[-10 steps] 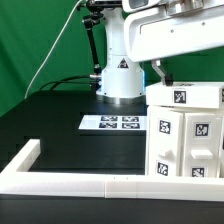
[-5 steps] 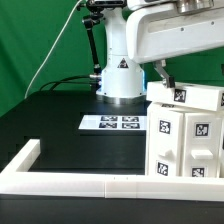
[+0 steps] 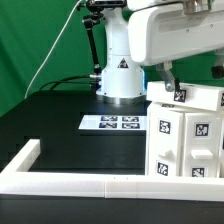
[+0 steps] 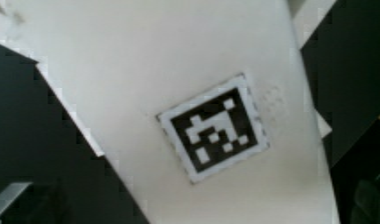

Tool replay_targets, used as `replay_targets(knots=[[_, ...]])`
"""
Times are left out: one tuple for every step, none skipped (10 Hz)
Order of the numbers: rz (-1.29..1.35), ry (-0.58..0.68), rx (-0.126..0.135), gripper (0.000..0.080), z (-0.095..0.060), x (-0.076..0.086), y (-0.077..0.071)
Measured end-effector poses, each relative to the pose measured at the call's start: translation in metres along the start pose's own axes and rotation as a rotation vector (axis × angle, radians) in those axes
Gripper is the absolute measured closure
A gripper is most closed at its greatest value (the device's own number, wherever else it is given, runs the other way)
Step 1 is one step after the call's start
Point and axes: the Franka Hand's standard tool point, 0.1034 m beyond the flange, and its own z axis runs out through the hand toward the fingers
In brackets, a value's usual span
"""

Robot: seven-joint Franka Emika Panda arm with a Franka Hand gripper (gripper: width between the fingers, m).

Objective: Assemble cabinet

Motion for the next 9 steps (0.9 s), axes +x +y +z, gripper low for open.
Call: replay_targets(knots=[[-0.016,-0.005,0.002,0.0002,0.003,-0.003,-0.001],[-0.014,-0.004,-0.001,0.0002,0.005,-0.005,-0.001],[-0.012,-0.007,0.0,0.0002,0.008,-0.008,-0.001],[-0.011,-0.006,-0.004,0.0002,0.011,-0.01,-0.001],[-0.011,0.0,-0.01,0.0002,0.014,-0.012,-0.002],[-0.011,0.001,-0.013,0.0002,0.016,-0.013,-0.002],[-0.012,0.001,-0.013,0.0002,0.017,-0.014,-0.003],[-0.011,0.001,-0.014,0.0136,0.016,-0.014,-0.002],[-0.01,0.001,-0.014,0.0136,0.016,-0.014,-0.002]])
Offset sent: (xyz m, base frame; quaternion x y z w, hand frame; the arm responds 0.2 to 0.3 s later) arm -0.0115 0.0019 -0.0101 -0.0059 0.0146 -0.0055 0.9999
